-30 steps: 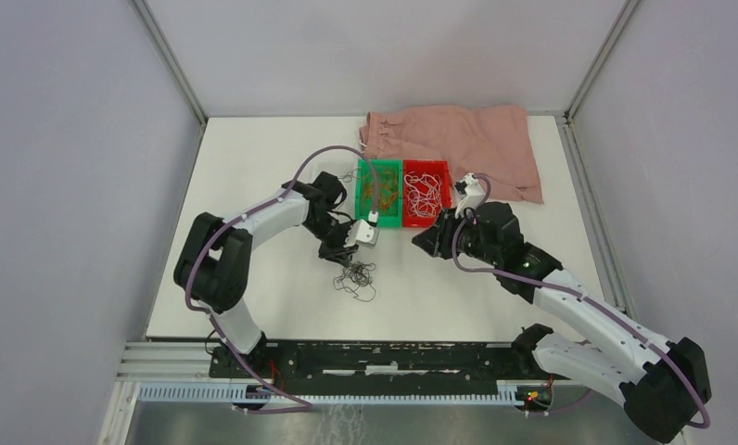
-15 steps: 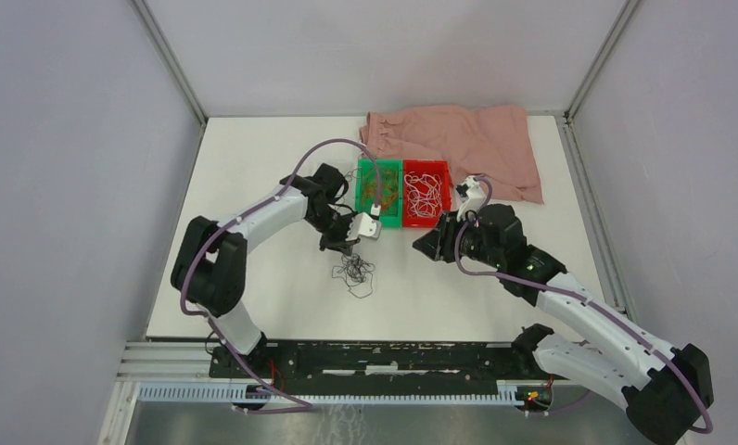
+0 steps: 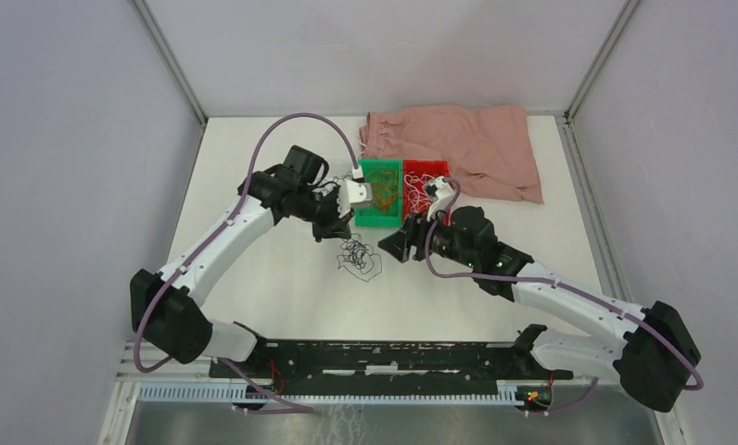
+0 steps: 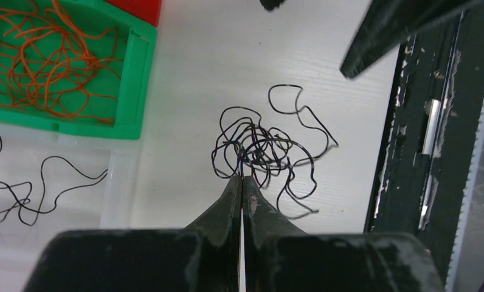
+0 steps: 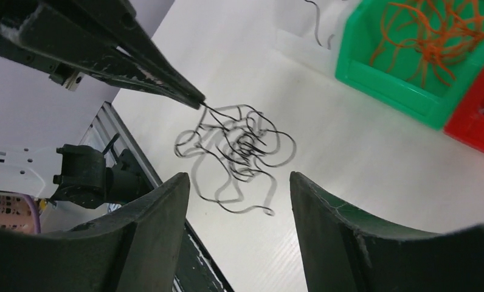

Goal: Untangle the cables
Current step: Untie the cable.

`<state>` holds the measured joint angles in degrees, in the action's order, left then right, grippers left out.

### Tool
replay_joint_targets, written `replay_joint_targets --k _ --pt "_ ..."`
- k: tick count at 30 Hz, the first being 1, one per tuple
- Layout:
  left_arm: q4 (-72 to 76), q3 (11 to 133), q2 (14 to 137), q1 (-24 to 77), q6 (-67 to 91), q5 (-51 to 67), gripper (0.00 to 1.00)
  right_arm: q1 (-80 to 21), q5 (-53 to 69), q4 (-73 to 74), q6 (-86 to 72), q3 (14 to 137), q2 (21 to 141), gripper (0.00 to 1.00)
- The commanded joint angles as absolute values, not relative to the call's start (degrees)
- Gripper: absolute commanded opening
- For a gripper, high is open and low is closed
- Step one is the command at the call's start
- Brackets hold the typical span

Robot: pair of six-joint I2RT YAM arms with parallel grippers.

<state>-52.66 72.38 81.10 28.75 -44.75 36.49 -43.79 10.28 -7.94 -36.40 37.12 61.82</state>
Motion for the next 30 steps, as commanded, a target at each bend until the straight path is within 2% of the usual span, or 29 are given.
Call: replay_joint_targets --k 1,5,16,26,30 --pt "-47.87 71.46 78.05 28.88 -31.96 35.86 0.03 -47.93 7.07 -18.46 -34.61 41.46 65.41 0.69" --pt "-45.89 70.48 76.22 28.83 -29.57 33.00 0.03 -50.18 6.67 -24.26 -37.44 42.22 69.60 0.70" --pt "-46.68 71.74 74.45 28.83 -27.90 31.43 0.03 -53.63 0.98 -23.98 -33.94 45.73 77.27 0.62" --pt "-56.13 80.89 74.03 28.83 -28.43 34.34 0.03 -55.13 -0.91 -25.66 -31.40 47.39 81.93 0.49" --pt "-61.63 85.97 74.00 28.83 -29.86 35.02 0.03 -55.22 -3.06 -26.18 -30.80 46.80 82.15 0.47"
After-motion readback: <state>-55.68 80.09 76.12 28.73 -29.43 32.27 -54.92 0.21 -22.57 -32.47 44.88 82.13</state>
